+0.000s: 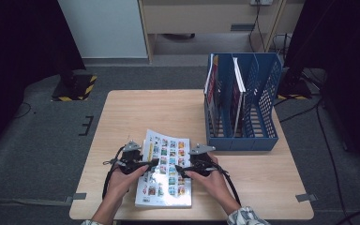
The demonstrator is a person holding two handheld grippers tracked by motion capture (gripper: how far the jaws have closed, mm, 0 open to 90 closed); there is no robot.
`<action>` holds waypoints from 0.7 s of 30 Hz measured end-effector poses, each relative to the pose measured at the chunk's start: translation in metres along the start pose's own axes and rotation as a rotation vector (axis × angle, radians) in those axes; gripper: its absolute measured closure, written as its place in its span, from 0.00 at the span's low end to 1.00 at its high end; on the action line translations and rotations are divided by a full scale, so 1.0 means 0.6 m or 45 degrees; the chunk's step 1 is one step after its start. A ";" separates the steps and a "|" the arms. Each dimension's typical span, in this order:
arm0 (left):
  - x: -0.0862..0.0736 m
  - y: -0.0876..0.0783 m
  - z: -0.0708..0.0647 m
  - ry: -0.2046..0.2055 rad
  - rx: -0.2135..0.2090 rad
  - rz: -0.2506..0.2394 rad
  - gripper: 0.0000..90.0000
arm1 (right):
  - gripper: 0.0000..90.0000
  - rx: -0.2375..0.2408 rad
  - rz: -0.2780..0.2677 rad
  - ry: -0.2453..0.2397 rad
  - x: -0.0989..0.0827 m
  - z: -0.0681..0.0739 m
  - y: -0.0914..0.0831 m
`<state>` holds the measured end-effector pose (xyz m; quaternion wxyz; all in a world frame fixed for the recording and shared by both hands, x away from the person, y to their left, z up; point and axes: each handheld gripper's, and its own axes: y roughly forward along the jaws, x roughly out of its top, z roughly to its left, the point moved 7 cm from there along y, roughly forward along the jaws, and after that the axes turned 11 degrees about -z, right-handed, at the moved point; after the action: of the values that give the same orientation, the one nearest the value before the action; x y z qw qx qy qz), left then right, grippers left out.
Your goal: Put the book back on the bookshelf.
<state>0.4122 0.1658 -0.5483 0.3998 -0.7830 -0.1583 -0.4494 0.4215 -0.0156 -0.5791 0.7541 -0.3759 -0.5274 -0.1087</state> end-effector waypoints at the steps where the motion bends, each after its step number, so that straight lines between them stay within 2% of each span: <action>1: 0.000 0.000 0.000 0.000 0.000 0.000 0.56 | 0.17 0.001 -0.002 0.005 0.000 0.000 0.000; 2: -0.004 0.011 -0.001 0.018 0.009 0.023 0.57 | 0.17 0.002 -0.001 0.006 0.000 0.000 0.000; 6: -0.009 0.019 -0.005 0.075 0.031 0.038 0.64 | 0.17 0.003 0.001 0.002 0.000 0.000 0.000; 8: -0.006 0.016 -0.006 0.078 0.027 0.006 0.72 | 0.17 0.004 0.000 0.001 0.000 0.000 0.000; 10: -0.002 0.012 -0.008 0.050 0.018 -0.026 0.80 | 0.17 0.003 0.000 0.001 0.000 0.000 0.000; 12: 0.000 0.011 -0.013 0.073 0.024 -0.046 0.85 | 0.17 0.003 0.000 0.000 0.000 0.000 0.000; 18: 0.007 0.003 -0.025 0.085 0.036 -0.107 0.92 | 0.17 0.023 0.021 0.066 -0.004 -0.001 -0.003; 21: 0.009 0.003 -0.028 0.100 0.042 -0.125 0.92 | 0.16 0.027 0.023 0.070 -0.004 -0.002 -0.003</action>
<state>0.4064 0.1512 -0.5398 0.3962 -0.7493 -0.1880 -0.4962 0.4207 -0.0182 -0.5807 0.7732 -0.3695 -0.5042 -0.1066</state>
